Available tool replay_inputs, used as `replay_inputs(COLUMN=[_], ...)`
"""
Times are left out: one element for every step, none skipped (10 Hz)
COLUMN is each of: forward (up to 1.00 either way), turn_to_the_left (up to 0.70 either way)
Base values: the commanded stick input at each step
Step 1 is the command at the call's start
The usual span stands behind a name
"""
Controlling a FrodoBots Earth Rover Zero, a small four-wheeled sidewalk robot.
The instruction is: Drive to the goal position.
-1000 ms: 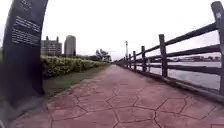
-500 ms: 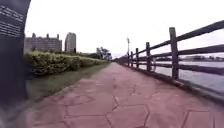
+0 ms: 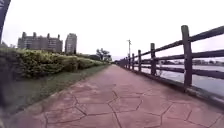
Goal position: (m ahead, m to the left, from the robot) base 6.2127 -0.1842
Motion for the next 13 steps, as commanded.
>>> replay_inputs(forward=[1.00,1.00,1.00,1.00,1.00,1.00,1.00,1.00,1.00,1.00,1.00,1.00,1.00], turn_to_the_left=[0.00,-0.25,-0.32,-0.14,0.00,0.00,0.00,0.00,0.00,0.00,0.00,0.00,0.00])
